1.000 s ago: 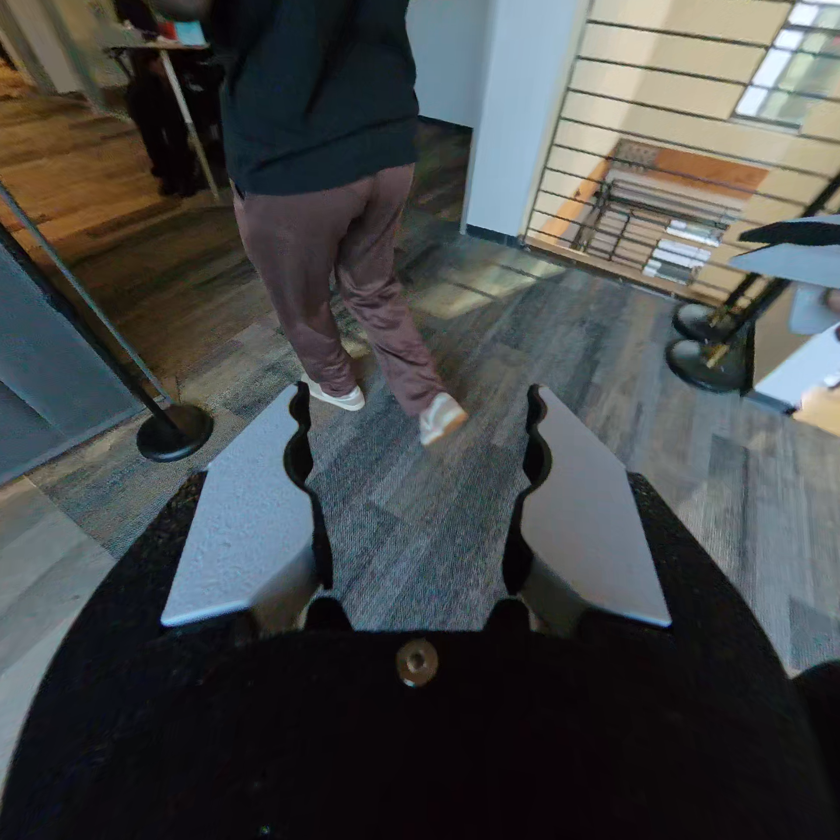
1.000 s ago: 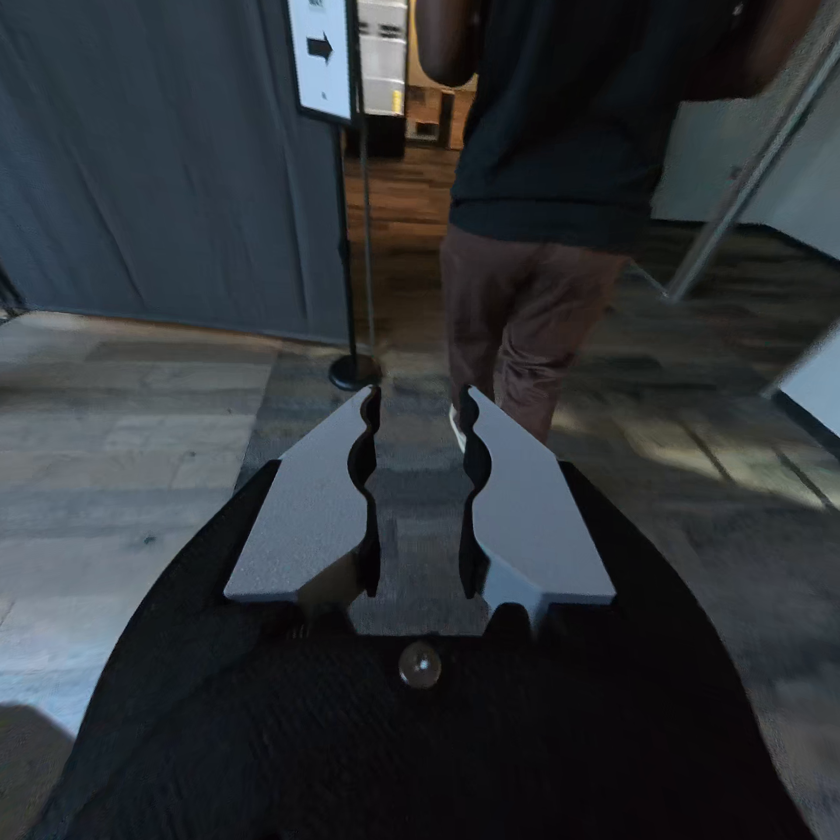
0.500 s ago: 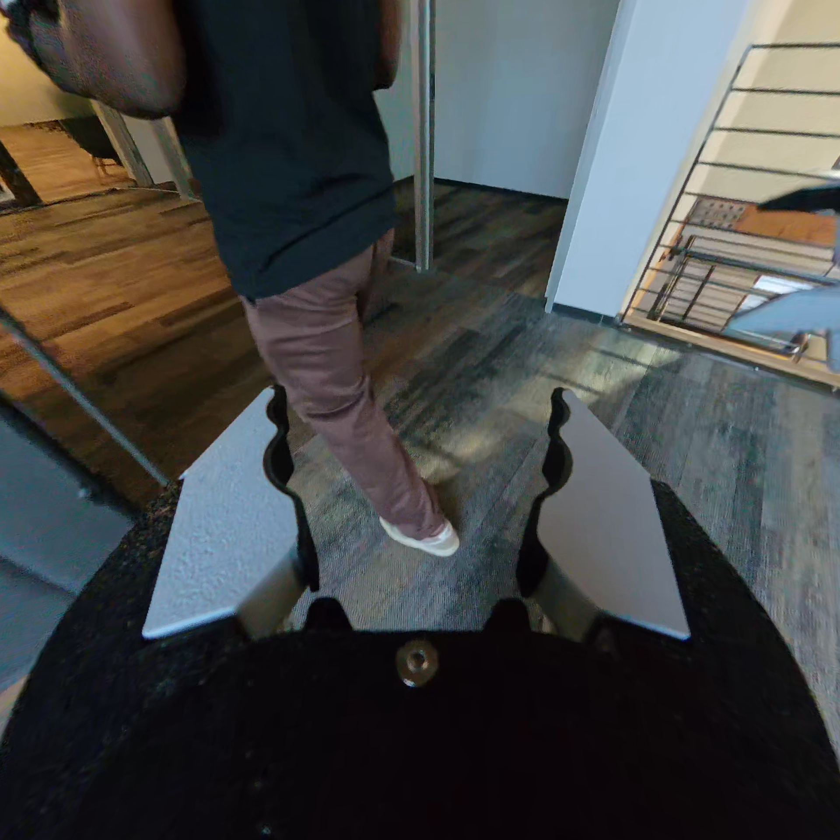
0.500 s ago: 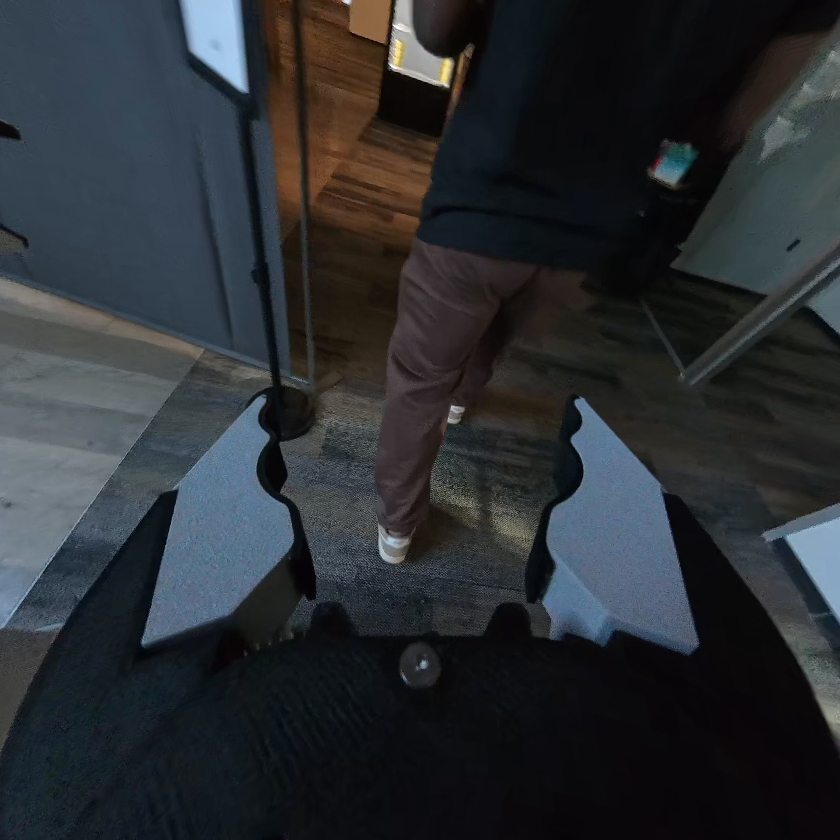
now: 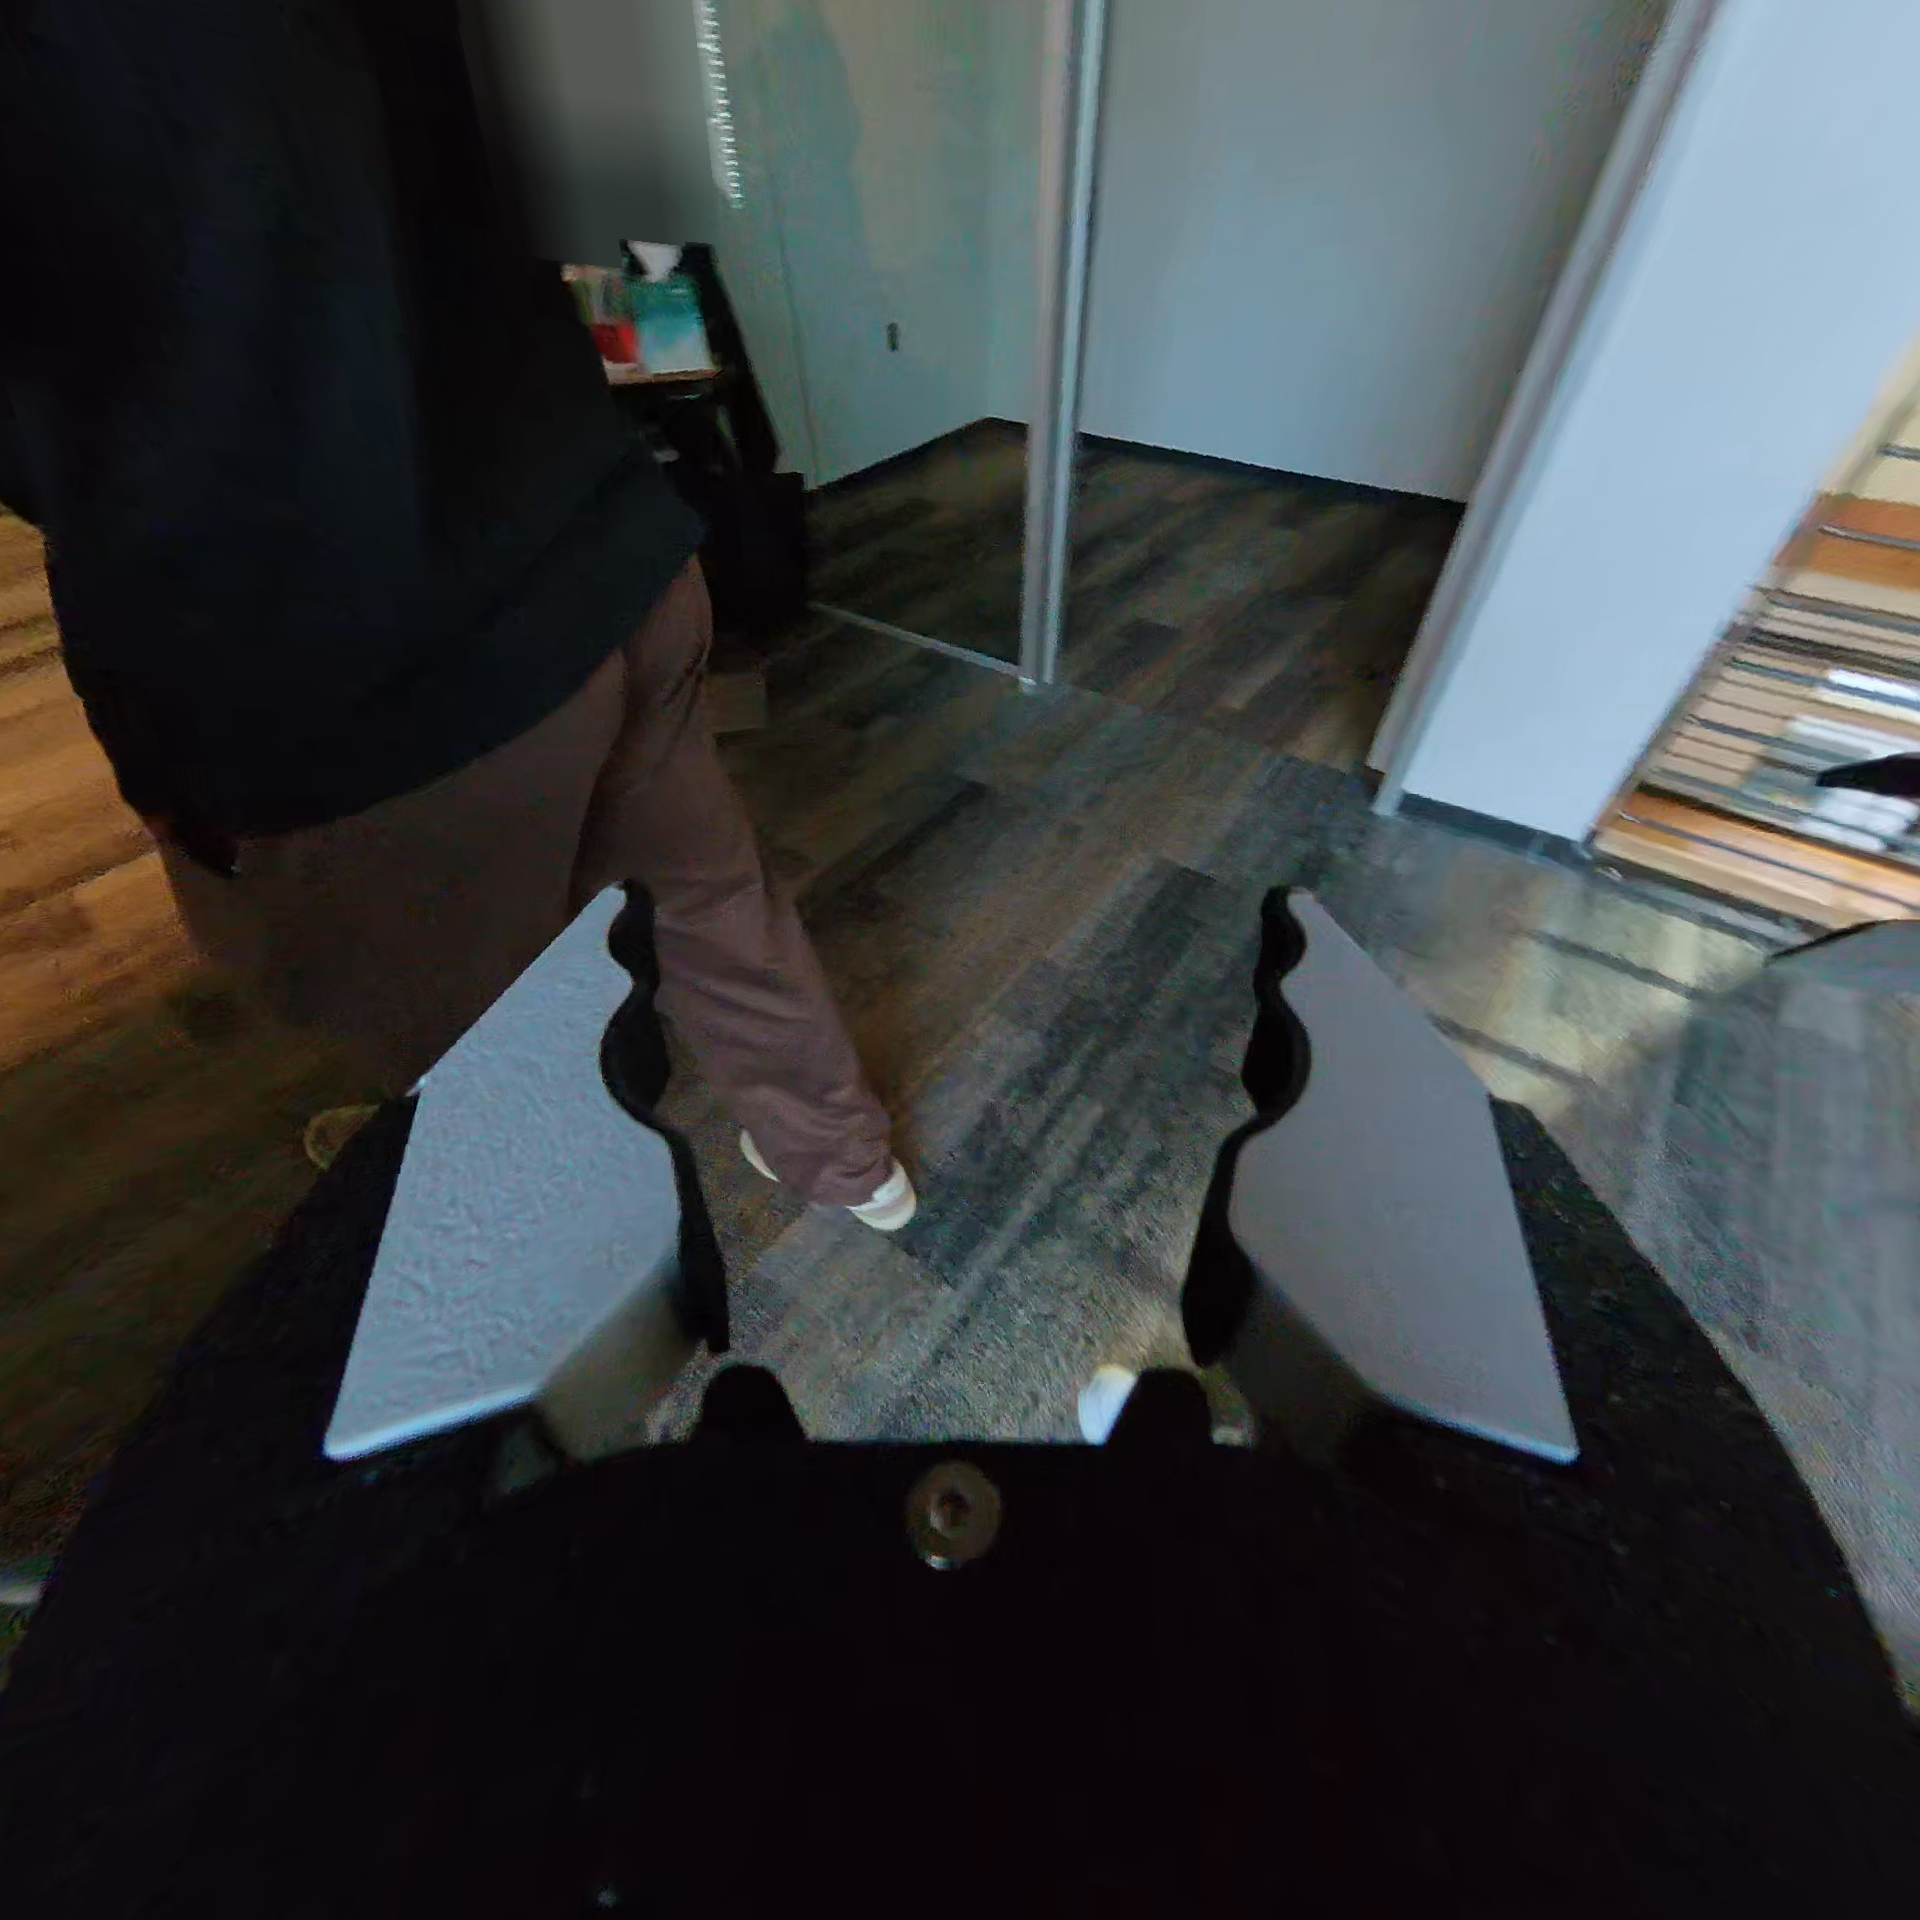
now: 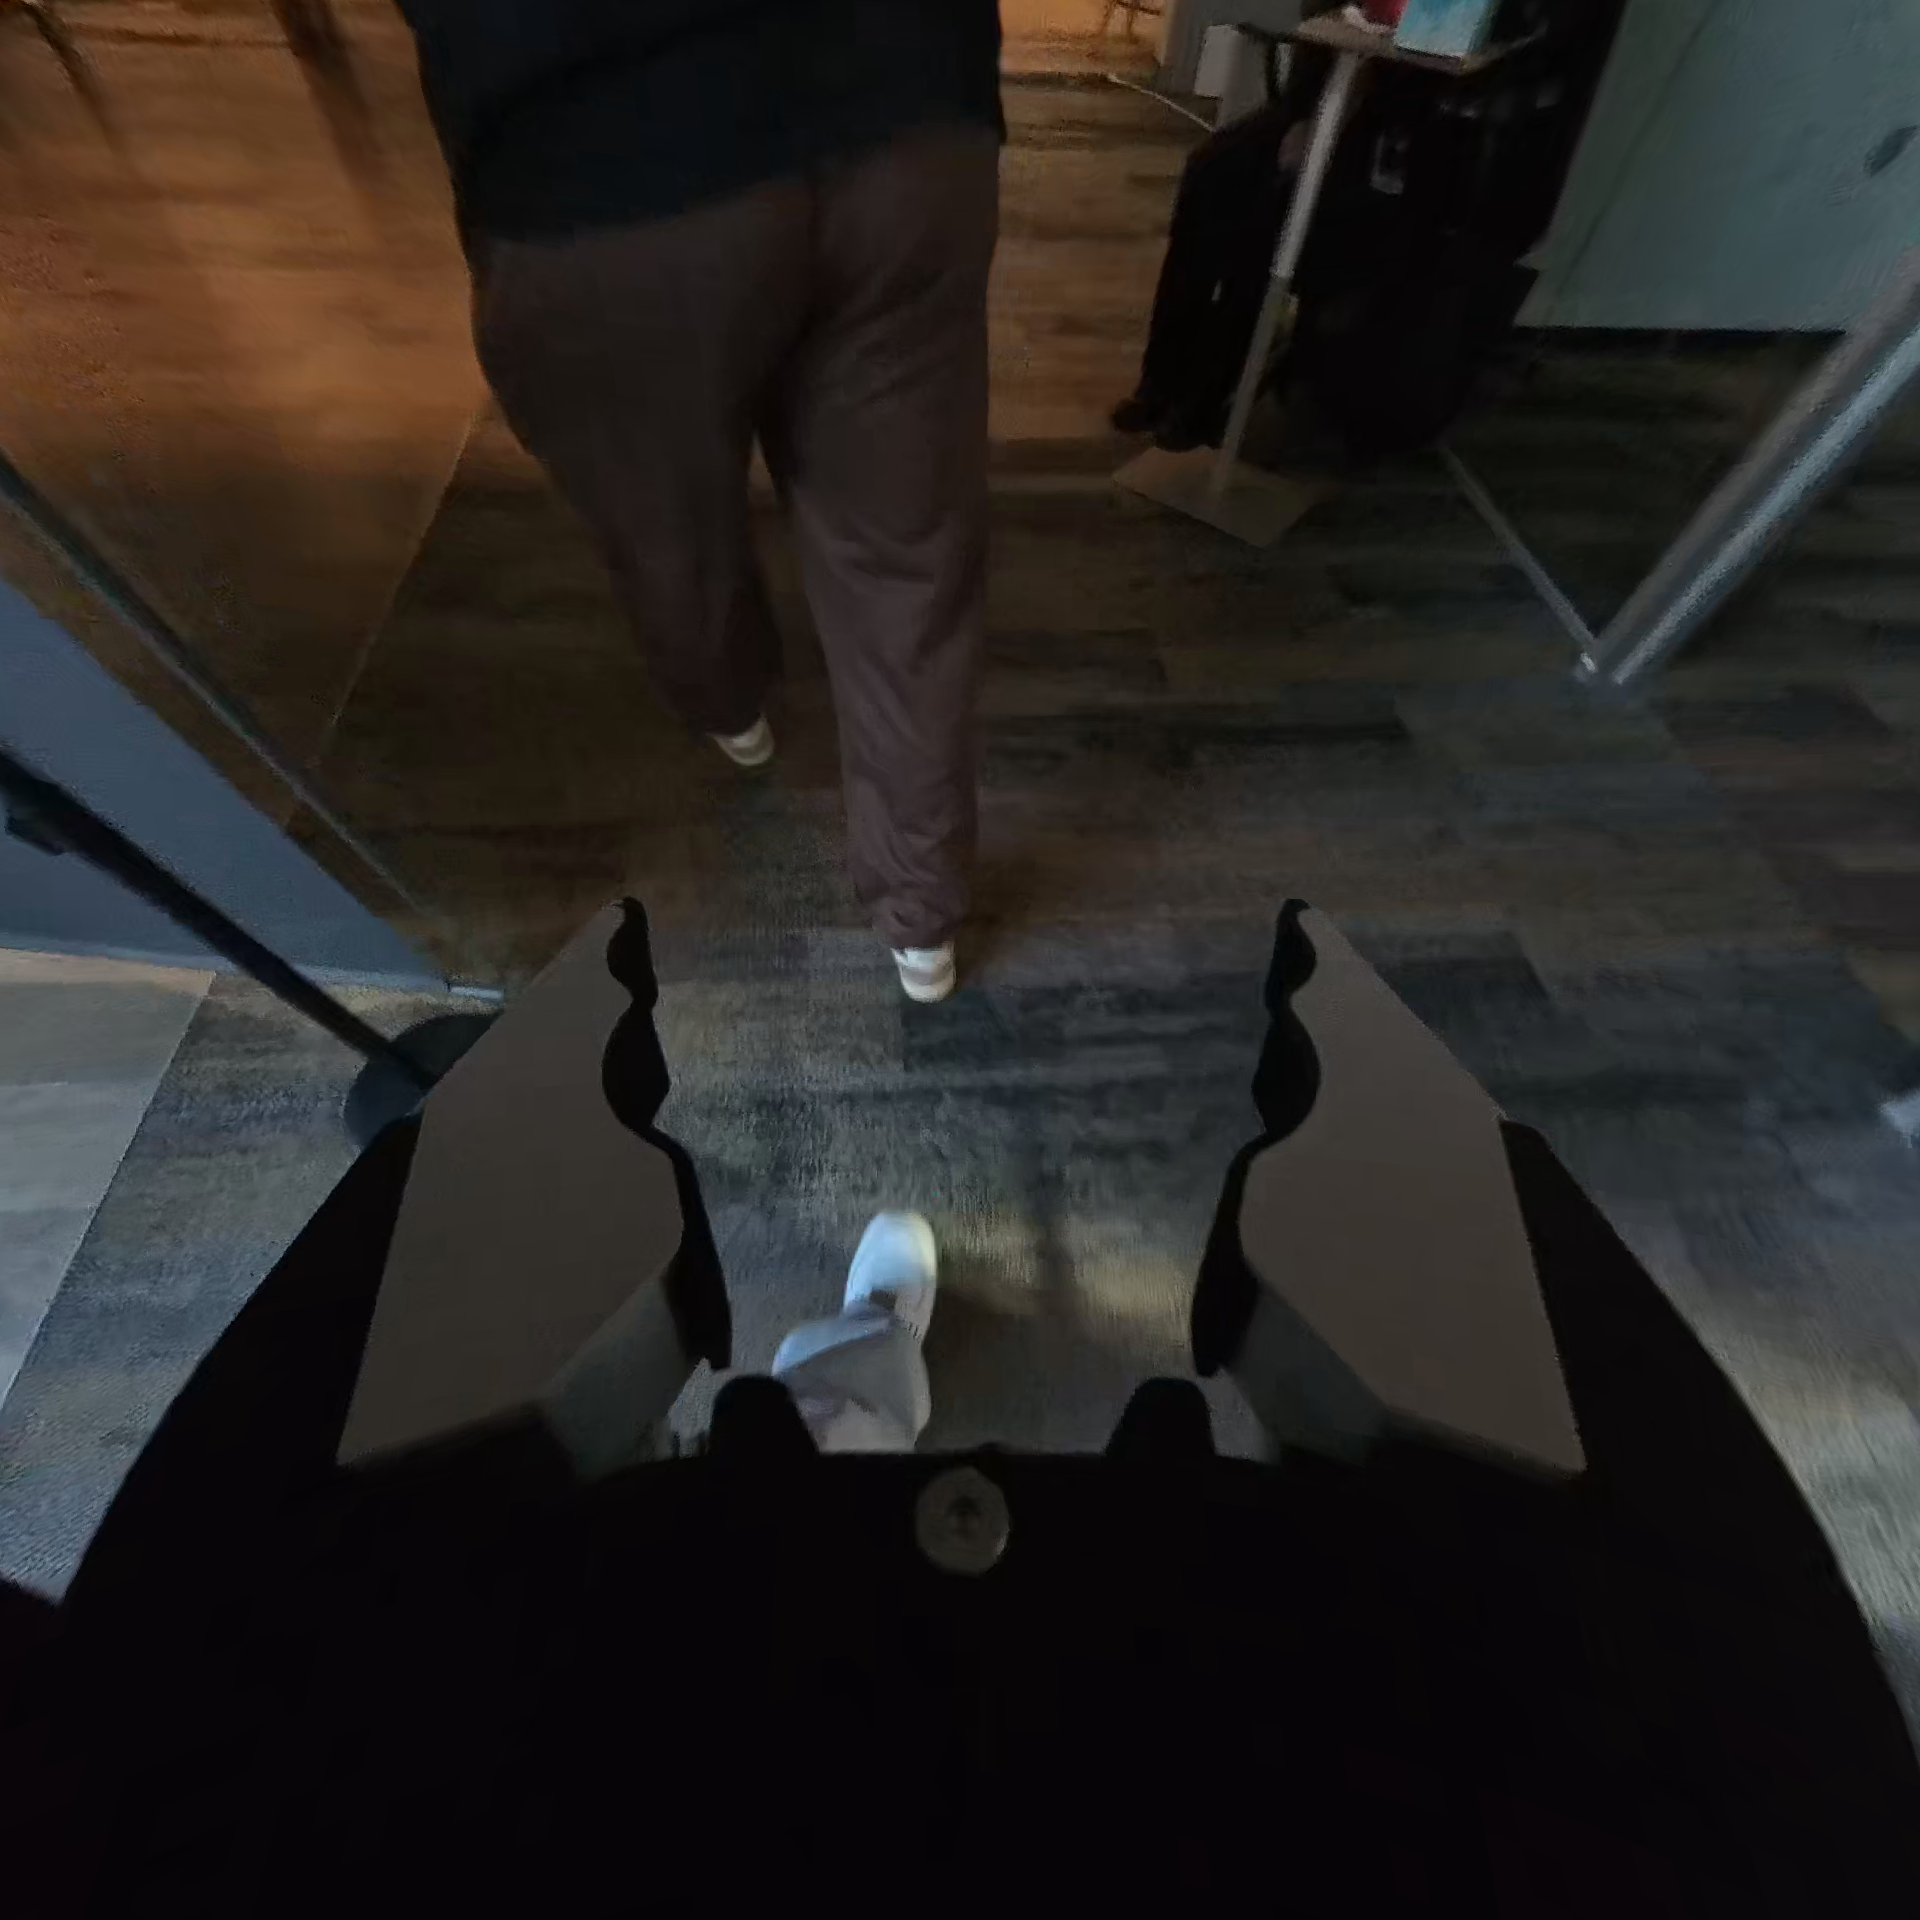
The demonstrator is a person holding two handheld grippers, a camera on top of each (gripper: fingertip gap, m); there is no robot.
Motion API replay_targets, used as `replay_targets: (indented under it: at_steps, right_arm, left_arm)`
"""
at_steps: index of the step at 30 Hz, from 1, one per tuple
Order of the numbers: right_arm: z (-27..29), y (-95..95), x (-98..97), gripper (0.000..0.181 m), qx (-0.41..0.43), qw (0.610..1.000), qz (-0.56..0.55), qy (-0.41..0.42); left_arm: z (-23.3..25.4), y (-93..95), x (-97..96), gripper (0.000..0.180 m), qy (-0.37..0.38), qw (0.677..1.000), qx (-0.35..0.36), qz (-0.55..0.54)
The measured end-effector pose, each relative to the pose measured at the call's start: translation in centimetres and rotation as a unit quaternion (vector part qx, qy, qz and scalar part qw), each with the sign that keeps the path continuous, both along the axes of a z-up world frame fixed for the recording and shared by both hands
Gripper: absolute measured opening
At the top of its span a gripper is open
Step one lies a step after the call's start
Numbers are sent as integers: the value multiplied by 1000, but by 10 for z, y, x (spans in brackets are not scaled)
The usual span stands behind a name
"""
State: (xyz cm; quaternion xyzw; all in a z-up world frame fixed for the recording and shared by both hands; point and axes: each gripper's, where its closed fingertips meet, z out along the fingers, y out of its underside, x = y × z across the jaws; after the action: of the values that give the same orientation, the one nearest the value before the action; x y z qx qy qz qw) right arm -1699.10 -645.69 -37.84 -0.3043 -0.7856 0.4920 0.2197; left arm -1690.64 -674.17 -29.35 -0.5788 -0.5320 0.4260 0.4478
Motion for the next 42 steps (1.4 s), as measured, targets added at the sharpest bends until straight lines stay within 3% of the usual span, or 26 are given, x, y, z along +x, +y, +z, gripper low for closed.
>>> replay_targets:
  at_steps: [8,15,21,30,36,42]
  right_arm:
    - [46,-278,-206,93,-17,968,246,53]
    - [90,-527,-276,77,-53,909,403,90]
    - [116,-716,-320,72,-79,883,451,103]
    - [78,-913,-443,64,-32,918,393,49]
    - [10,-1054,-488,52,-18,916,397,-47]
    - [4,-1297,-522,52,-32,893,448,-33]
  left_arm:
    - [15,-175,-135,92,1,988,36,147]
    - [27,-358,-204,89,0,968,-15,251]
    - [43,-551,-300,89,78,958,-1,275]
    - [78,-770,-397,73,68,974,8,216]
    - [32,-896,-396,69,24,980,25,194]
    - [-1,-1097,-355,70,-13,951,36,307]
